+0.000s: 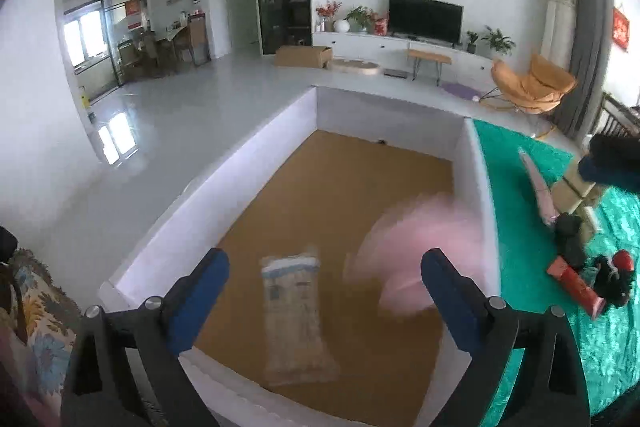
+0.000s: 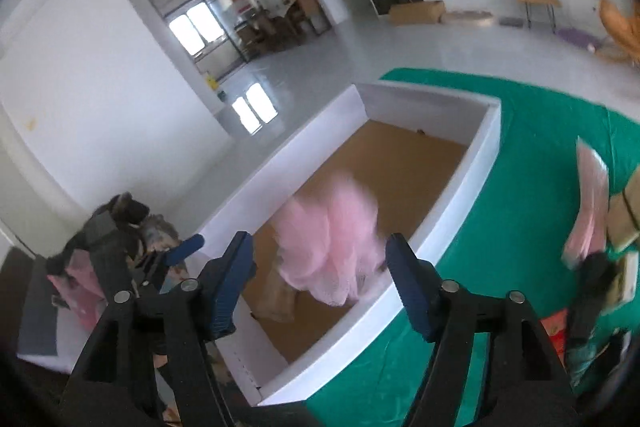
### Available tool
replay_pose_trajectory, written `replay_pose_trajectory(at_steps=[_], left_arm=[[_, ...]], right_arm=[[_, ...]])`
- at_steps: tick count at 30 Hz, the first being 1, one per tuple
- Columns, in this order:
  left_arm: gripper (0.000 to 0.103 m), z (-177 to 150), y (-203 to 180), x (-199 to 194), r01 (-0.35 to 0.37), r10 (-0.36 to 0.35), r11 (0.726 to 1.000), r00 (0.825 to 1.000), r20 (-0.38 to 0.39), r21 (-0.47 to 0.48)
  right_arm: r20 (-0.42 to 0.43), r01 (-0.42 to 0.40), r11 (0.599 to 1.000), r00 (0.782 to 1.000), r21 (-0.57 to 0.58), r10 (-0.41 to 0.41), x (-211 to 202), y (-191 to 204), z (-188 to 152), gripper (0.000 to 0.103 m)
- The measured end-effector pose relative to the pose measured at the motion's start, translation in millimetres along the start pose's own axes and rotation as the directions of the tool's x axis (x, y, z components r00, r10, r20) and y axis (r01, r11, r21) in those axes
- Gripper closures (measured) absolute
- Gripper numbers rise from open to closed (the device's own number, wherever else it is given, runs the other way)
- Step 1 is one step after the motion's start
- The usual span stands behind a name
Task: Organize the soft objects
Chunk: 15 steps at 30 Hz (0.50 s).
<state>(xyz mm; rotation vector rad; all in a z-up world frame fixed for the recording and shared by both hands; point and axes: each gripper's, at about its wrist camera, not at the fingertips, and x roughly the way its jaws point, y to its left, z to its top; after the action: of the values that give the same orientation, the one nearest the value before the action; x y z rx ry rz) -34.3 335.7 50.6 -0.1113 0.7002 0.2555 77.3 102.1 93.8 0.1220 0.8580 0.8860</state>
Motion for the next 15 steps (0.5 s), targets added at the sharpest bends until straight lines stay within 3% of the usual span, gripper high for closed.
replay_pose_trajectory(at_steps=[3, 6, 8, 11, 13, 15], left_arm=[[0.006, -3.4, -21.1, -6.8, 0.069, -0.070, 0.997, 0.997, 0.018, 0.032], [0.006, -13.6, -65.1, -17.4, 0.199, -0.201, 0.976, 0.980, 0.014, 0.089], [0.003, -18.9, -100.2, -21.2, 0.293, -0.293, 0.948, 0.956, -0.017, 0.123], [0.000, -44.5, -163.9, -3.1, 0.439, -0.417, 0.883, 0.896, -0.153, 0.167], [0.000, -63.4, -198.7, 17.4, 0.480, -0.435, 0.859, 0.867, -0.243, 0.178], [0.001, -78.0, -224.3, 37.1, 0.482, -0.418, 0.857, 0.858, -0.299, 0.184]], right_arm=[[0.049, 0.144, 0.989, 0.989, -0.028, -0.142, -18.3, -17.5, -27.2, 0.031], [0.086, 0.327, 0.945, 0.942, -0.031, -0.323, -40.4, -46.8, -70.0, 0.031], [0.106, 0.459, 0.888, 0.883, 0.001, -0.457, -57.1, -76.1, -103.3, 0.031], [0.090, 0.634, 0.763, 0.759, 0.124, -0.645, -91.4, -126.5, -161.7, 0.031], [0.033, 0.708, 0.673, 0.683, 0.212, -0.729, -109.5, -157.1, -193.8, 0.031], [-0.041, 0.759, 0.588, 0.621, 0.280, -0.783, -126.8, -188.4, -218.6, 0.031]])
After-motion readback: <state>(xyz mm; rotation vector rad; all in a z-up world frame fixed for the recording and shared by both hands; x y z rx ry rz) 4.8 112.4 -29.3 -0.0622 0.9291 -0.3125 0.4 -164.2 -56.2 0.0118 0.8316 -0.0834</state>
